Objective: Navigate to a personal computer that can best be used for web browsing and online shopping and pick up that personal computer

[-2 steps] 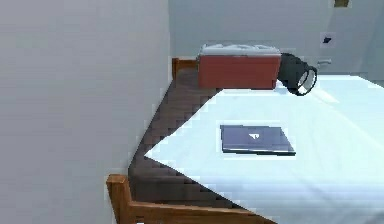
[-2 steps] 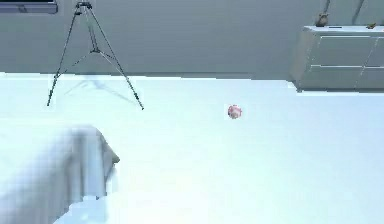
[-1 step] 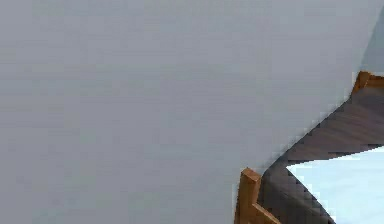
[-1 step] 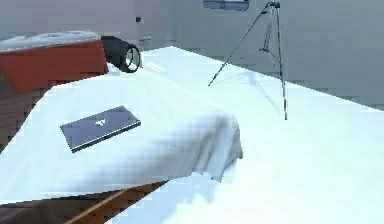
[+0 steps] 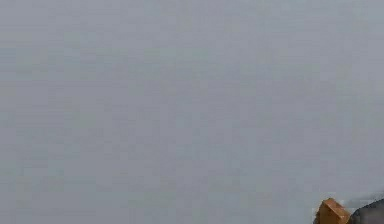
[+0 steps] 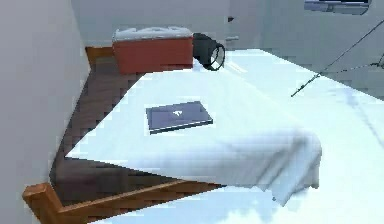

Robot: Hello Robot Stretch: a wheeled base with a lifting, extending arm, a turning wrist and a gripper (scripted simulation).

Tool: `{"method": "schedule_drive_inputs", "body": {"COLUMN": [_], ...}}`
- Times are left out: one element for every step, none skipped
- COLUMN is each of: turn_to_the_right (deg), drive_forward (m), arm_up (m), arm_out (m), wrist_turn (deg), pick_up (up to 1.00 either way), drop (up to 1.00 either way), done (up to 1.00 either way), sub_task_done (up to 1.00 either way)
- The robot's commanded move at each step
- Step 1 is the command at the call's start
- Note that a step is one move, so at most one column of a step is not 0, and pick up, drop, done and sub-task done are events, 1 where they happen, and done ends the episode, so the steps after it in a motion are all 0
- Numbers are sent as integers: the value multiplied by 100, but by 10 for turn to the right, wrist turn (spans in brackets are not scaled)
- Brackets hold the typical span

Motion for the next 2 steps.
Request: {"method": "schedule_drive_inputs", "body": {"turn_to_the_right": [450,150], "drive_forward": [0,0], "arm_up": [0,0], "arm_out": [0,0], "wrist_turn": [0,0], "pick_up": [0,0], "drop": [0,0], "done": [0,0], "sub_task_done": [0,0]}}
